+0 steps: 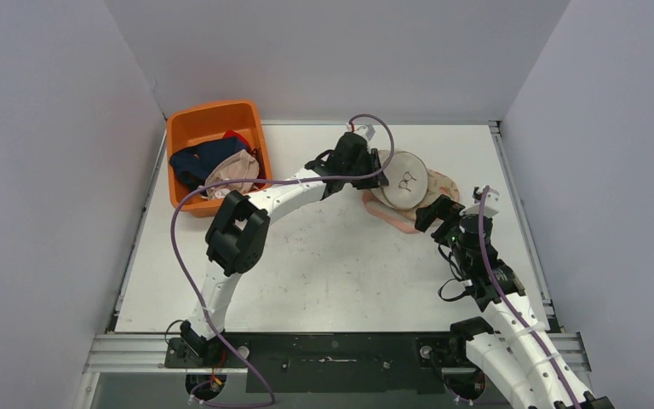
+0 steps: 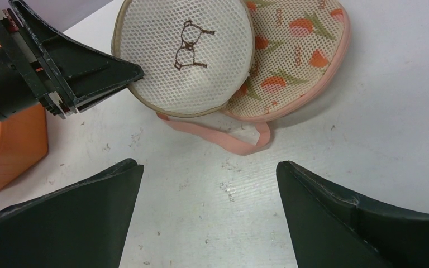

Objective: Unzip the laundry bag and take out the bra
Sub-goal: Pick up the laundry bag at the center of the board.

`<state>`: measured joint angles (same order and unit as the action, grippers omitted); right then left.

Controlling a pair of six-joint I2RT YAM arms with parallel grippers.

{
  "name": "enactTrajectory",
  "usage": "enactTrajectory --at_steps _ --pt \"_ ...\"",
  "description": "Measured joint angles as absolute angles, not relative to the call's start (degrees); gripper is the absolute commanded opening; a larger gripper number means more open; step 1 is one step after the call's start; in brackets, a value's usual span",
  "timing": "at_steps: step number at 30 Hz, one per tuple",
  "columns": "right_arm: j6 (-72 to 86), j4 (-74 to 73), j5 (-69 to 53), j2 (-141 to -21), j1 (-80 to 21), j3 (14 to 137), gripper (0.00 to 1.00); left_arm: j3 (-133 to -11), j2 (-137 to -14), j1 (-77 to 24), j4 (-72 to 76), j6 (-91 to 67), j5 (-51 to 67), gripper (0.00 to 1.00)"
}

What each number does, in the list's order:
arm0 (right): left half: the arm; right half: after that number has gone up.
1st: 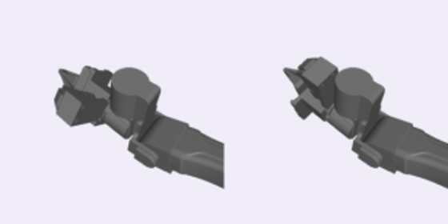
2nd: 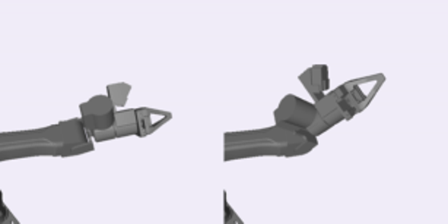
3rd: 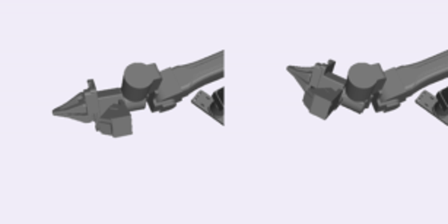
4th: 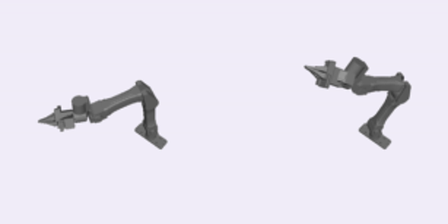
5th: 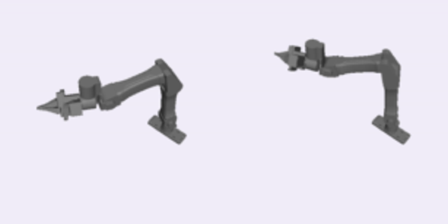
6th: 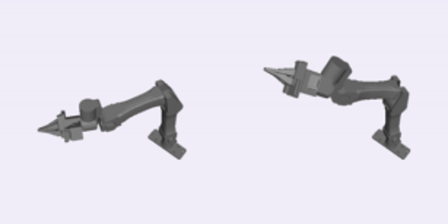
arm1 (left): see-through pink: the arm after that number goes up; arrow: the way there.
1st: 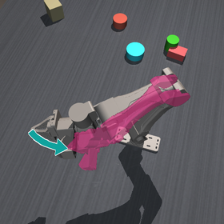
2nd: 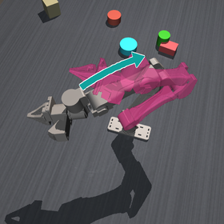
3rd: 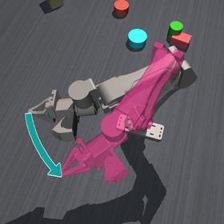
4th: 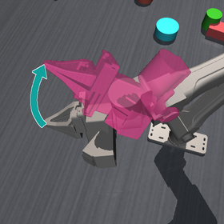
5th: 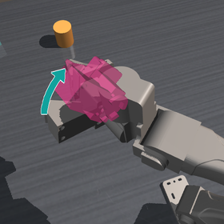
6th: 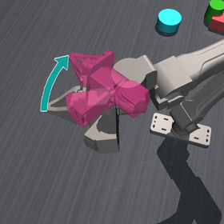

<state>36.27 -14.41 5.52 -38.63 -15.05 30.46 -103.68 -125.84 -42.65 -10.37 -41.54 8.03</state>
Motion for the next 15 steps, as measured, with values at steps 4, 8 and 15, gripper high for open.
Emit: enactTrajectory --at_steps 4,8,15 --pt "36.05 -14.44 5.52 -38.54 -15.05 30.46 1.00 -103.66 -125.84 -42.65 -9.63 -41.80 8.95 0.00" --pt "35.83 -14.46 5.56 -38.15 -15.05 30.48 0.90 -102.65 -125.36 -42.61 -7.86 -42.26 9.69 0.00" --pt "38.89 -15.03 4.99 -37.12 -15.05 31.33 0.90 -93.19 -114.96 -42.28 -7.33 -42.81 10.22 0.00"
